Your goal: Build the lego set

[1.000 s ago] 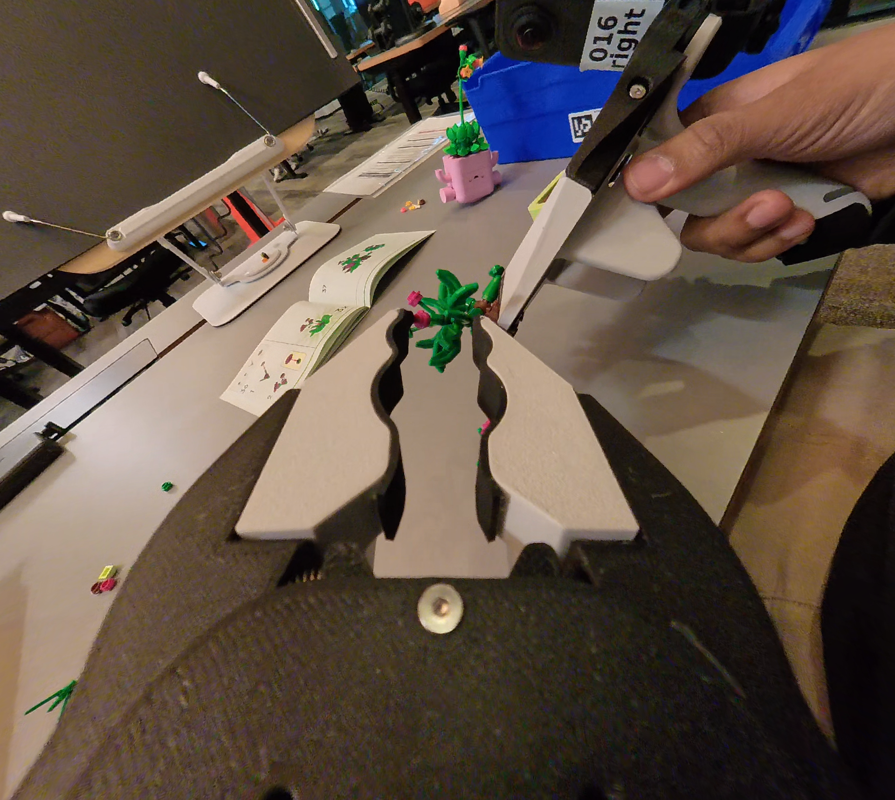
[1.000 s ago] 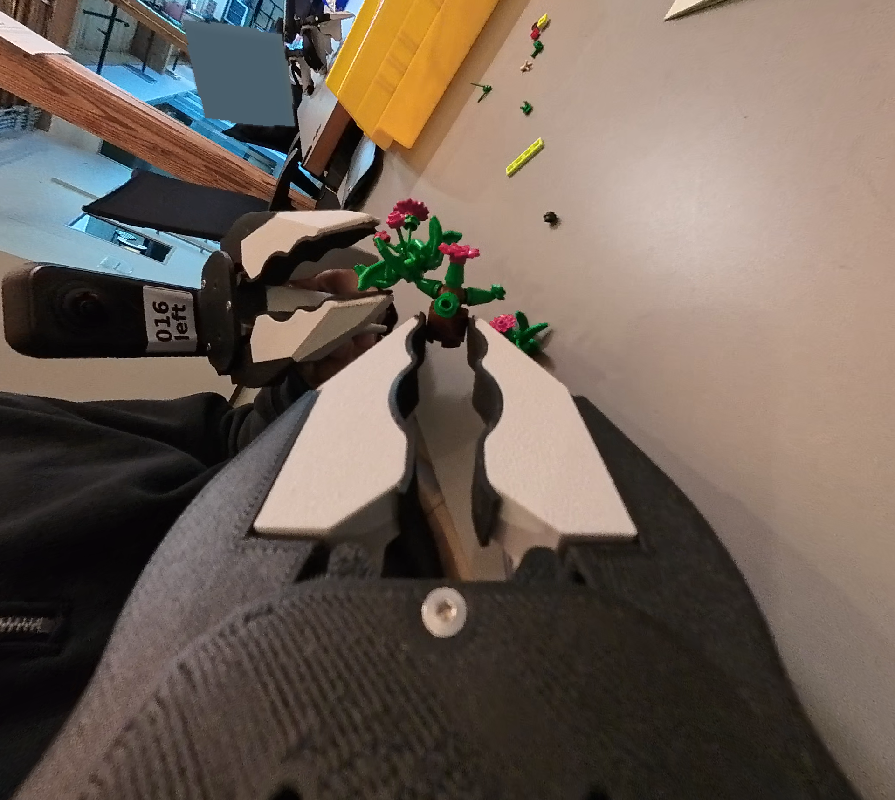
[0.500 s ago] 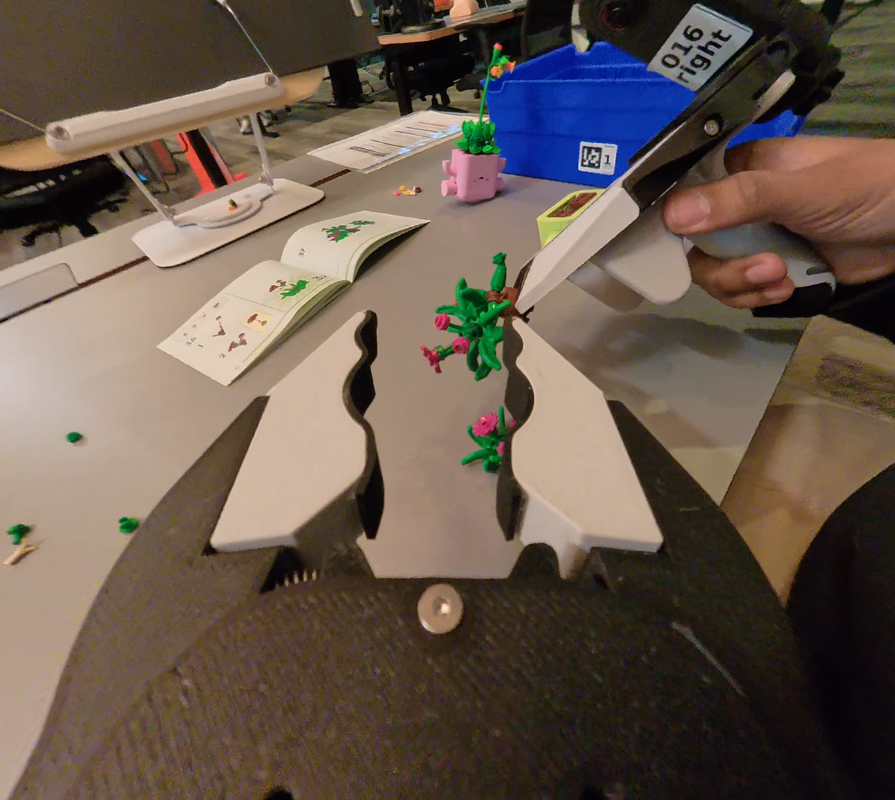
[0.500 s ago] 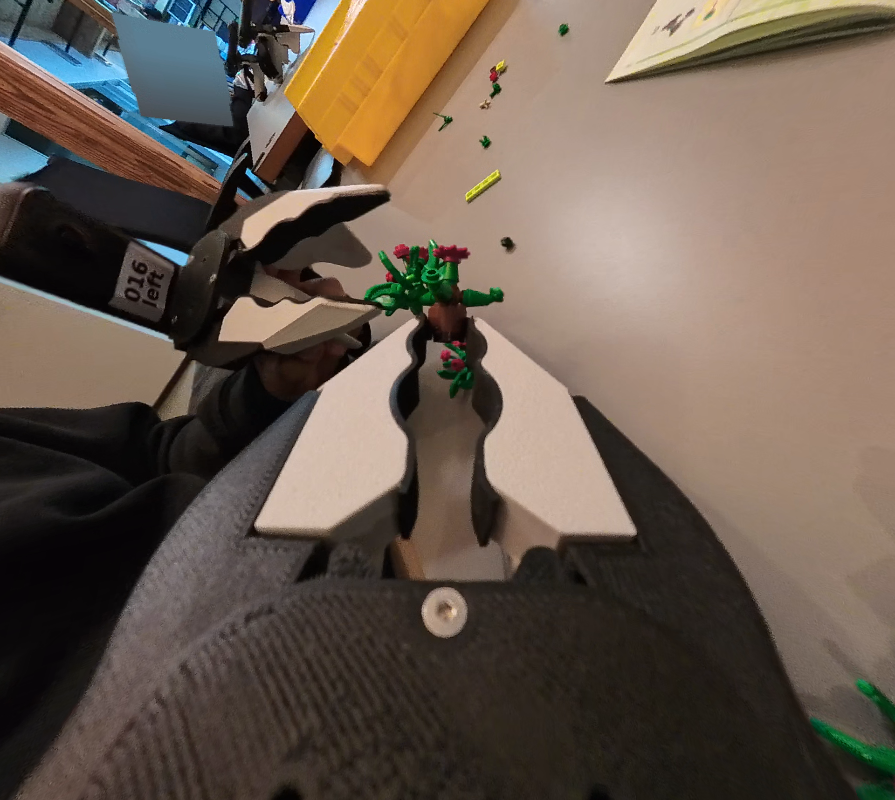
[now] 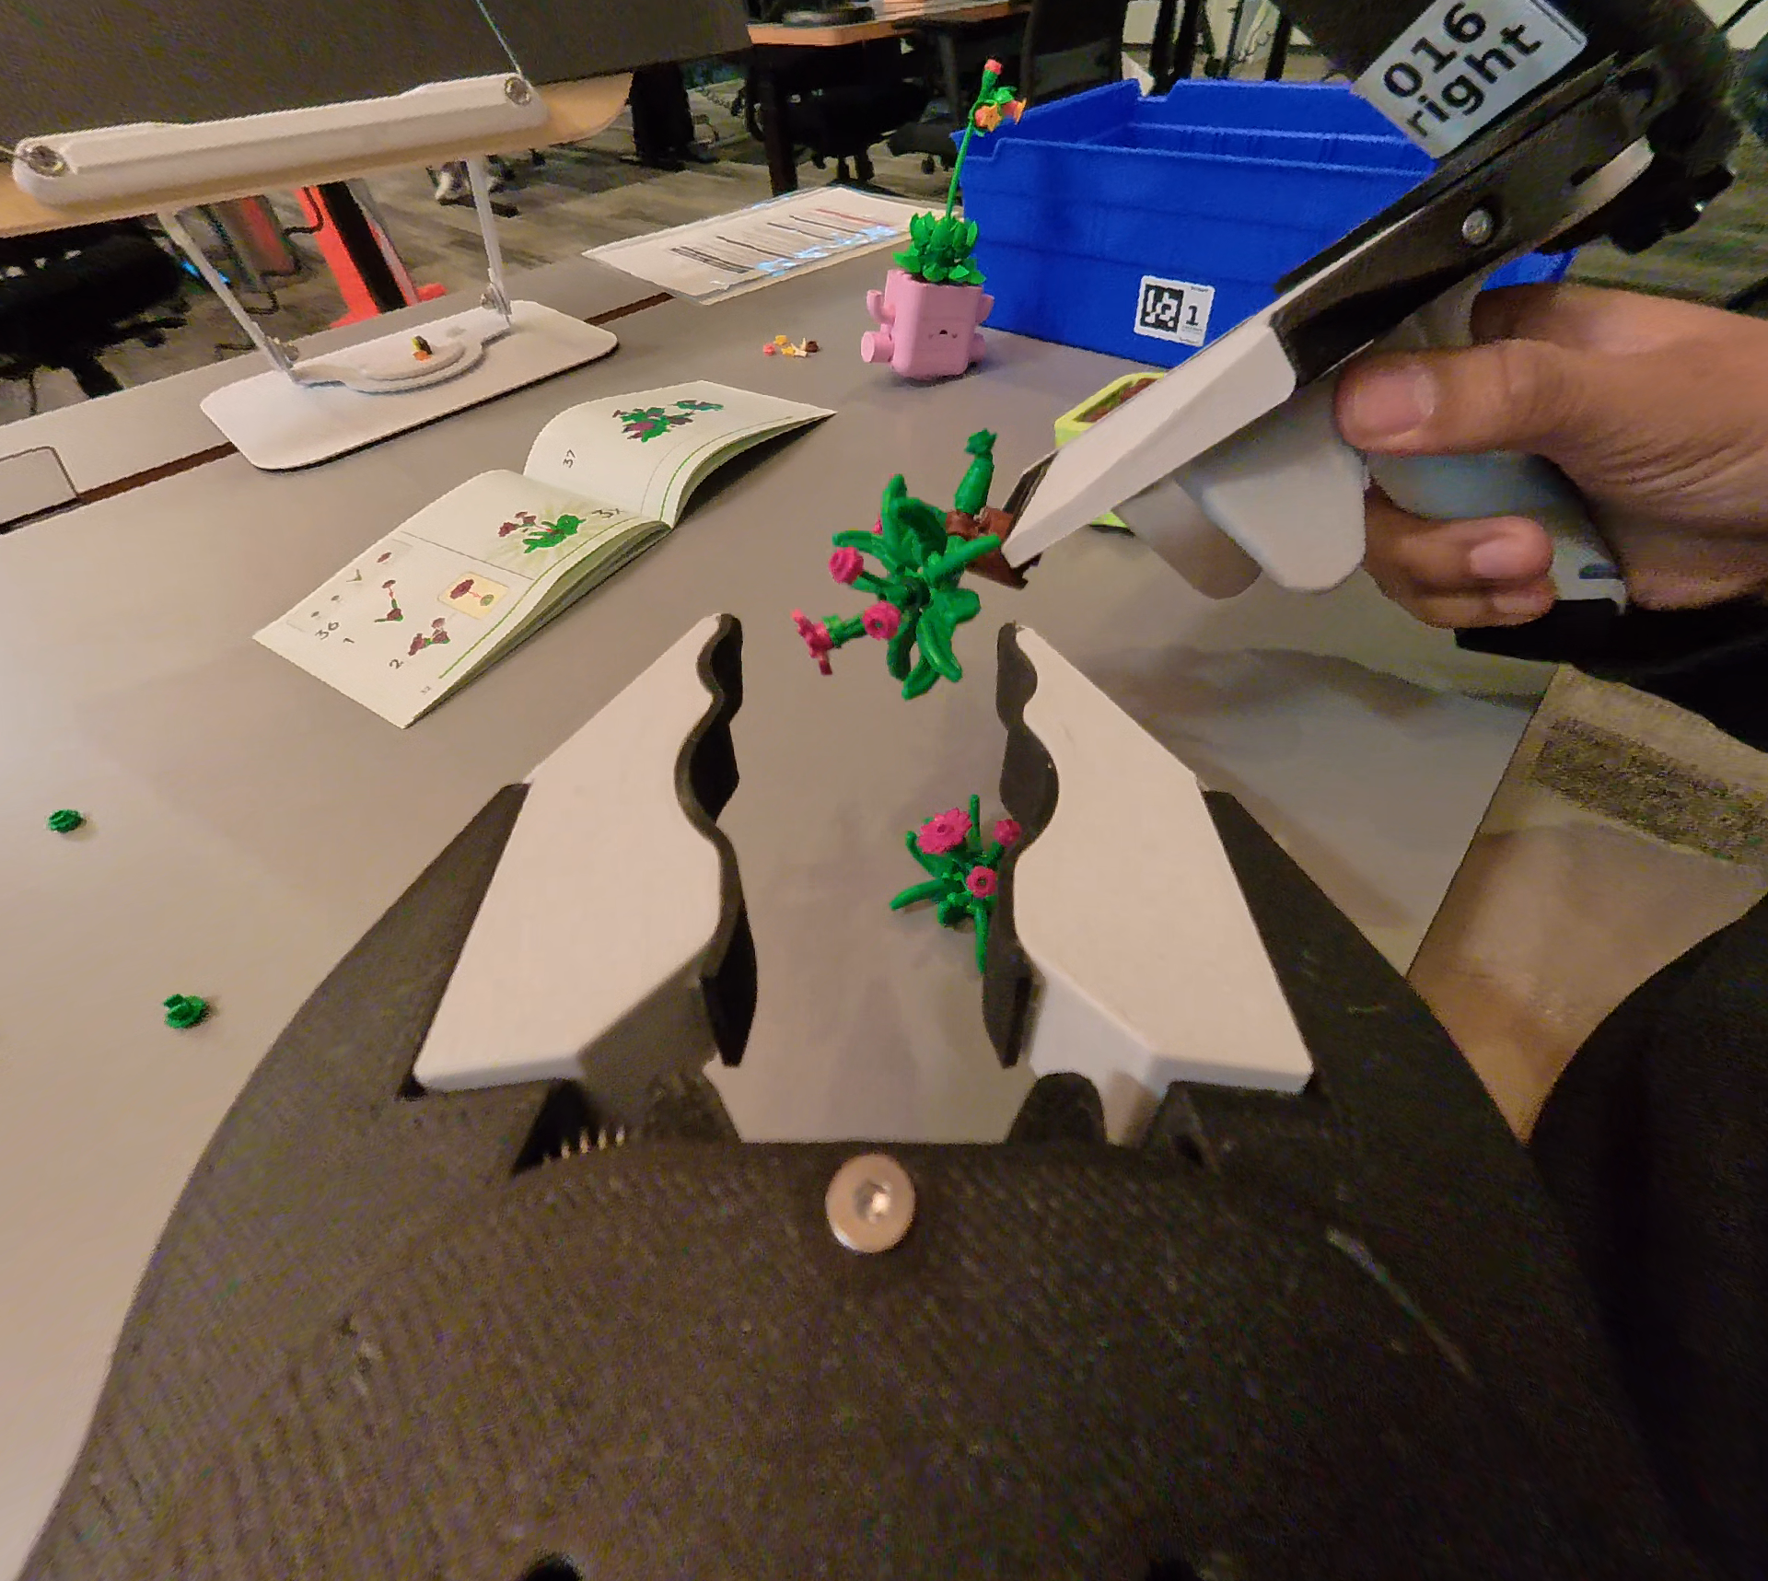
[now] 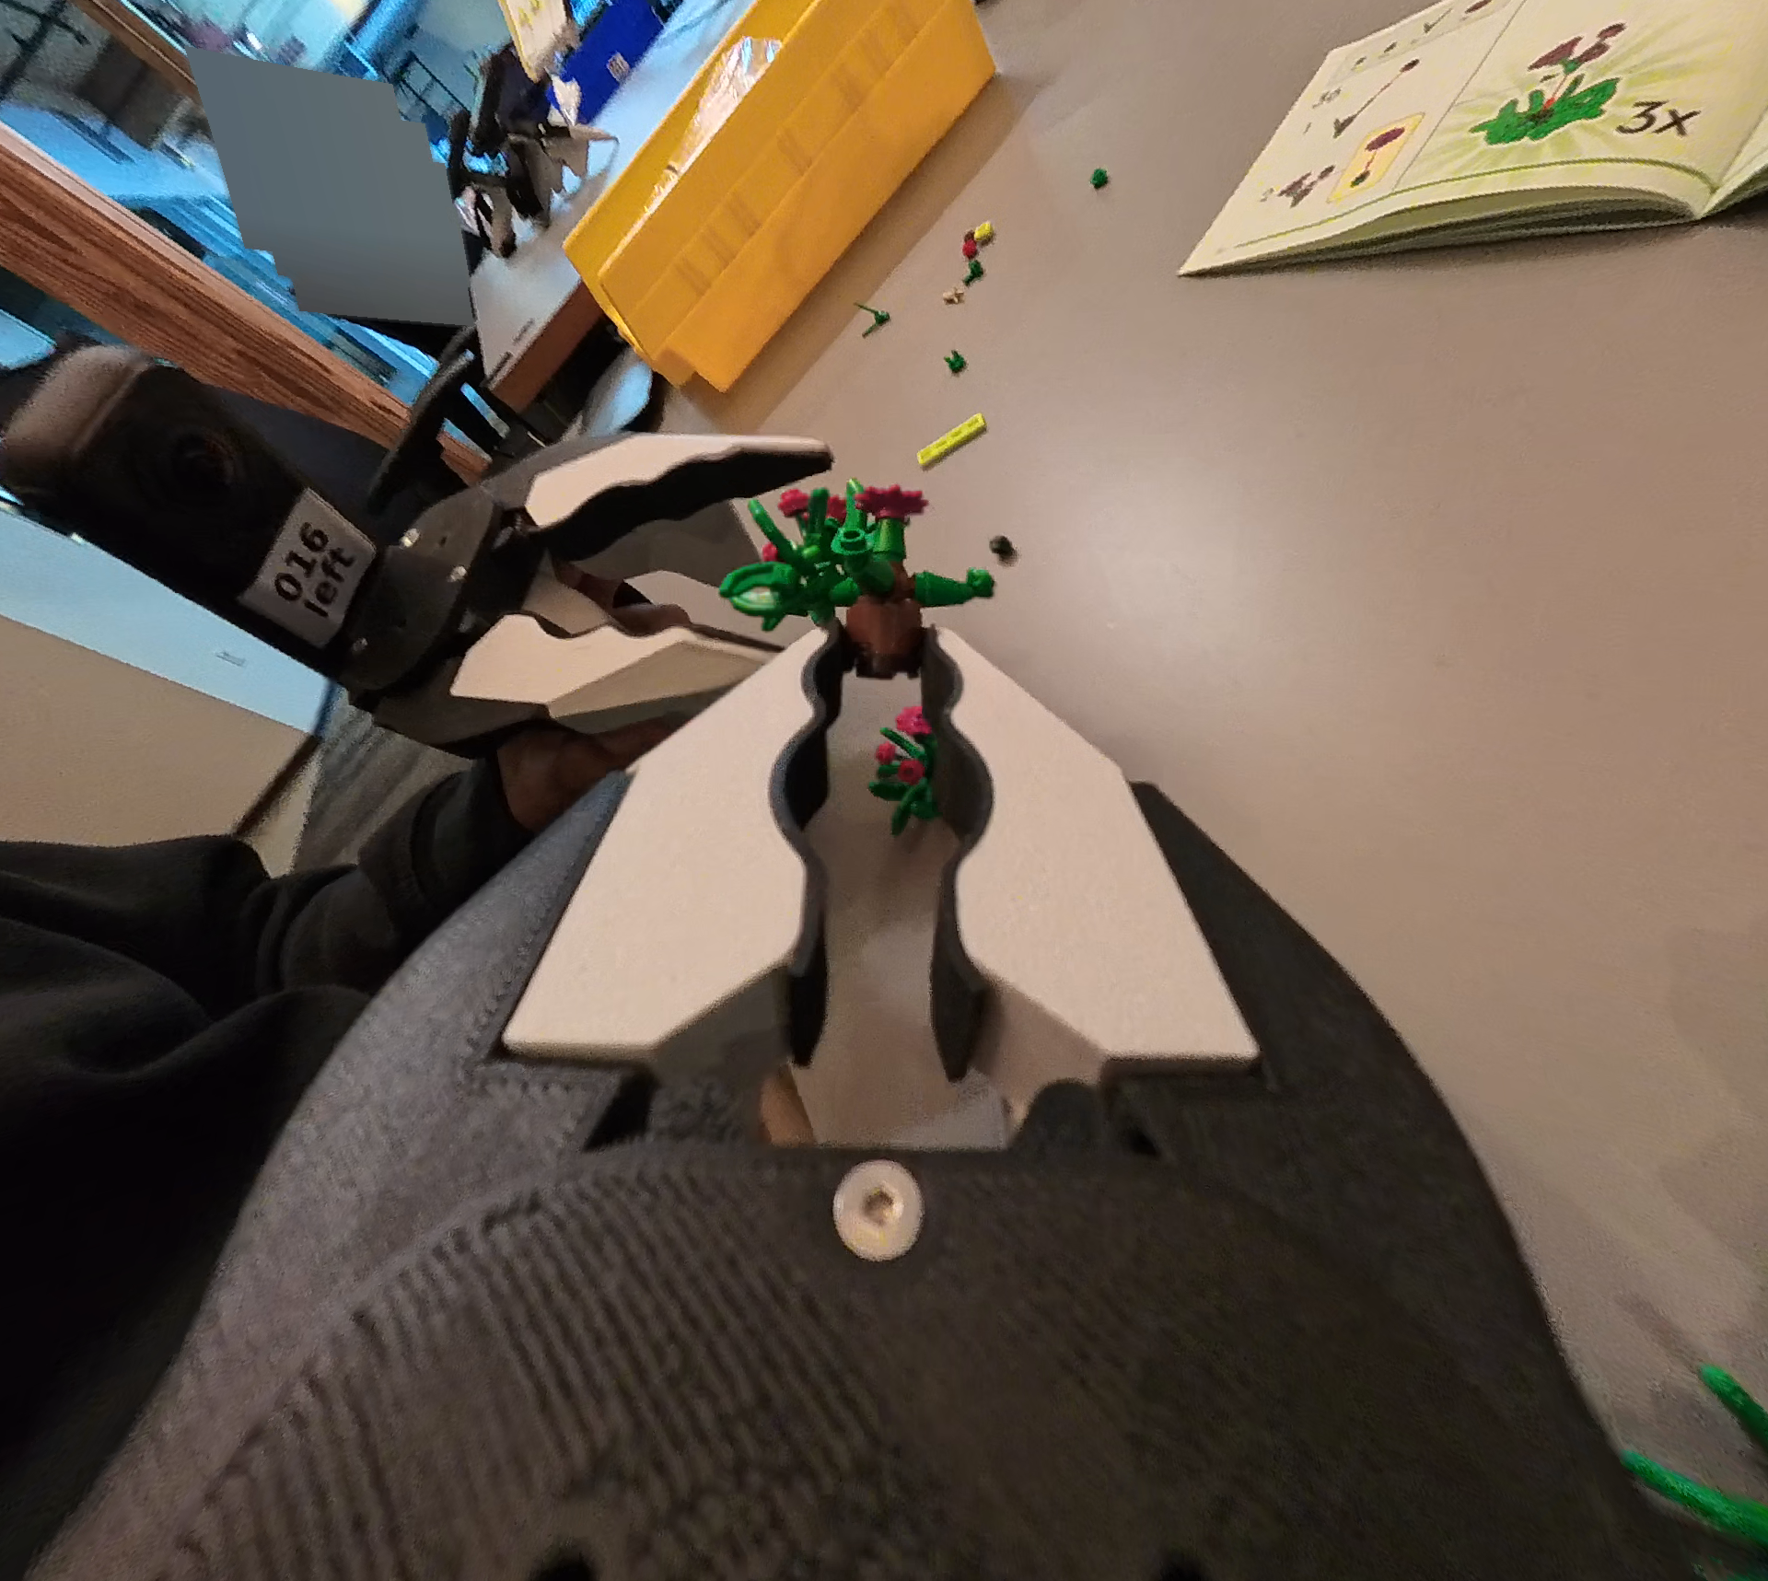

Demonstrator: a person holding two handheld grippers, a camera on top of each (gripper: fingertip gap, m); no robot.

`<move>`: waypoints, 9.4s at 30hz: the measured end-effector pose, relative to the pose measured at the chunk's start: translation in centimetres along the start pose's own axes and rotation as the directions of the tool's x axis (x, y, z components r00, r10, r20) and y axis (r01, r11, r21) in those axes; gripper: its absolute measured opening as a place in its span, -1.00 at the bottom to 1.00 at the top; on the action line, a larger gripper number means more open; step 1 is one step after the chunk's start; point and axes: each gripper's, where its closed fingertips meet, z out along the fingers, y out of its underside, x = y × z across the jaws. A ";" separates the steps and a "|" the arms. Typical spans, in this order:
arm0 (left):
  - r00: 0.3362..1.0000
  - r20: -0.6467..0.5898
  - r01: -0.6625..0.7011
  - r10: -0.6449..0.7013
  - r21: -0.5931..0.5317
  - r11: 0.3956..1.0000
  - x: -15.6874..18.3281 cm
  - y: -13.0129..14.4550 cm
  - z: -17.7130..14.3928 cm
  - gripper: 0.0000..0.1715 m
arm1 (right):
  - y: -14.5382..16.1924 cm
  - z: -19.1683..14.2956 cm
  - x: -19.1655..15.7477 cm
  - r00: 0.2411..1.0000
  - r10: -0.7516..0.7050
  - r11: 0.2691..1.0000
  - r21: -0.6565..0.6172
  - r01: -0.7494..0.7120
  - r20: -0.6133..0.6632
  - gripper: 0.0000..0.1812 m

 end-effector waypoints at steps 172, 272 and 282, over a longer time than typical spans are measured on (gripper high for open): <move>0.596 -0.420 0.688 -0.685 -0.172 0.705 2.5 -0.1 2.6 -0.45 | 2.0 0.1 4.6 0.837 -0.427 0.904 -0.142 0.403 -0.341 -0.85; 0.511 -0.674 0.690 -0.533 -0.048 0.722 4.5 -4.3 -2.5 -0.72 | 0.8 -2.3 -6.6 0.908 -0.058 0.948 0.308 -0.079 0.414 -0.83; 0.451 -0.713 0.708 -0.537 -0.080 0.701 4.7 -4.4 -3.2 -0.80 | 1.2 -2.5 -7.9 0.787 0.083 0.947 0.198 -0.253 0.611 -0.79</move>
